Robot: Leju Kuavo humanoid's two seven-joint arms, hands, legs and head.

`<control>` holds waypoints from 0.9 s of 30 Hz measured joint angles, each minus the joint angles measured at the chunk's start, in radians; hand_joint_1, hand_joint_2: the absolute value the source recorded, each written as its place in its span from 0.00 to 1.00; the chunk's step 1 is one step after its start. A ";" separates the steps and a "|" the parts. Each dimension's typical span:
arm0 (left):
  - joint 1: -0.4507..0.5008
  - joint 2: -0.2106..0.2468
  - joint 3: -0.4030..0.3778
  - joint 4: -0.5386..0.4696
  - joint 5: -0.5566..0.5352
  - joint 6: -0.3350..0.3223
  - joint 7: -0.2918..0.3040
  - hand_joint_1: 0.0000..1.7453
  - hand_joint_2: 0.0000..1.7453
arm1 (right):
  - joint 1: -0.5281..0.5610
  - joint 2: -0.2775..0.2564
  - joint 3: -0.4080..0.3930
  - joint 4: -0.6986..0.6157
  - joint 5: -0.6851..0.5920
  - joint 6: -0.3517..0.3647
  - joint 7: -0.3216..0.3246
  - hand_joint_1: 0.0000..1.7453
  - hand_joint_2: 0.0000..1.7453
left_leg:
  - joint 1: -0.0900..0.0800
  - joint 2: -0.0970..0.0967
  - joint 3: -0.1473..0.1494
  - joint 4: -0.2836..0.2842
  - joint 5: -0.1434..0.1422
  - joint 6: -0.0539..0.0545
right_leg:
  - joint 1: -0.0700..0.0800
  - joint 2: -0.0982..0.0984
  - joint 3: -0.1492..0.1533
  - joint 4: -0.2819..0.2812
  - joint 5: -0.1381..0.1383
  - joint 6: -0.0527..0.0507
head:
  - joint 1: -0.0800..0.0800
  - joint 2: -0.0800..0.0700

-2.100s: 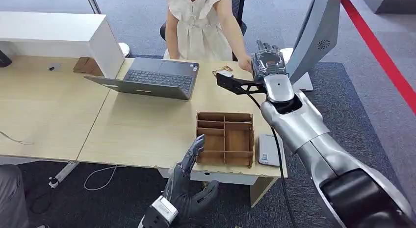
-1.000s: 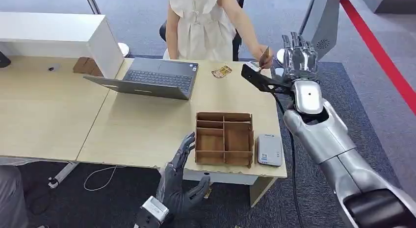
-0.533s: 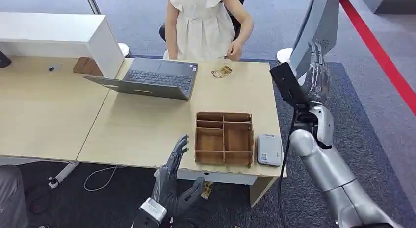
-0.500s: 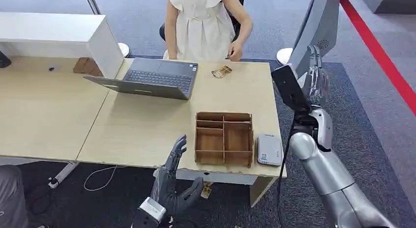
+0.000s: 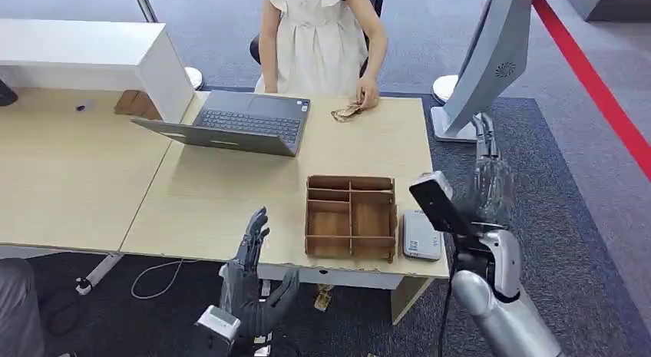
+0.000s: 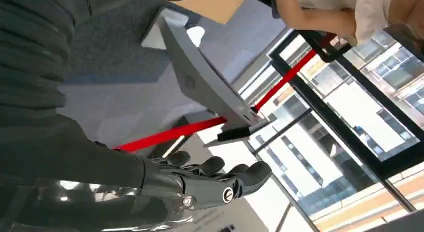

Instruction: Pass the card to the sensor for recognition and then transmit it.

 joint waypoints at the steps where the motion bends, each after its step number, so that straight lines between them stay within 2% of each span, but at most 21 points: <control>1: 0.001 0.002 0.002 -0.003 0.000 0.000 0.000 0.00 1.00 | 0.015 -0.002 -0.004 -0.014 0.013 0.000 0.000 0.00 1.00 | 0.000 0.000 0.000 0.000 0.000 0.000 | 0.000 0.000 0.000 0.000 0.000 0.000 | 0.000 0.000; 11: 0.005 0.011 0.011 -0.021 -0.011 0.024 0.003 0.00 1.00 | 0.070 -0.008 -0.020 -0.065 0.011 0.000 -0.001 0.00 1.00 | 0.000 0.000 0.000 0.000 0.000 0.000 | 0.000 0.000 0.000 0.000 0.000 0.000 | 0.000 0.000; 17: 0.008 0.013 0.016 -0.027 -0.013 0.030 0.005 0.00 1.00 | 0.071 -0.004 -0.018 -0.061 0.002 0.005 -0.027 0.00 1.00 | 0.000 0.000 -0.001 0.000 0.000 0.000 | 0.000 0.000 0.000 0.000 0.000 0.000 | 0.000 0.000; 24: 0.006 0.013 0.025 -0.029 -0.005 0.030 -0.028 0.00 1.00 | -0.036 0.024 0.038 0.017 0.160 0.140 -0.039 0.00 1.00 | 0.000 0.000 -0.002 0.000 0.001 0.000 | 0.000 0.000 0.000 0.001 0.000 0.000 | 0.000 0.000; 27: 0.007 0.013 0.026 -0.029 -0.002 0.030 -0.038 0.00 1.00 | -0.079 0.048 0.069 0.059 0.184 0.178 -0.042 0.00 1.00 | 0.001 0.000 -0.002 0.000 0.001 -0.001 | 0.000 0.000 0.000 0.001 0.000 0.000 | 0.000 0.000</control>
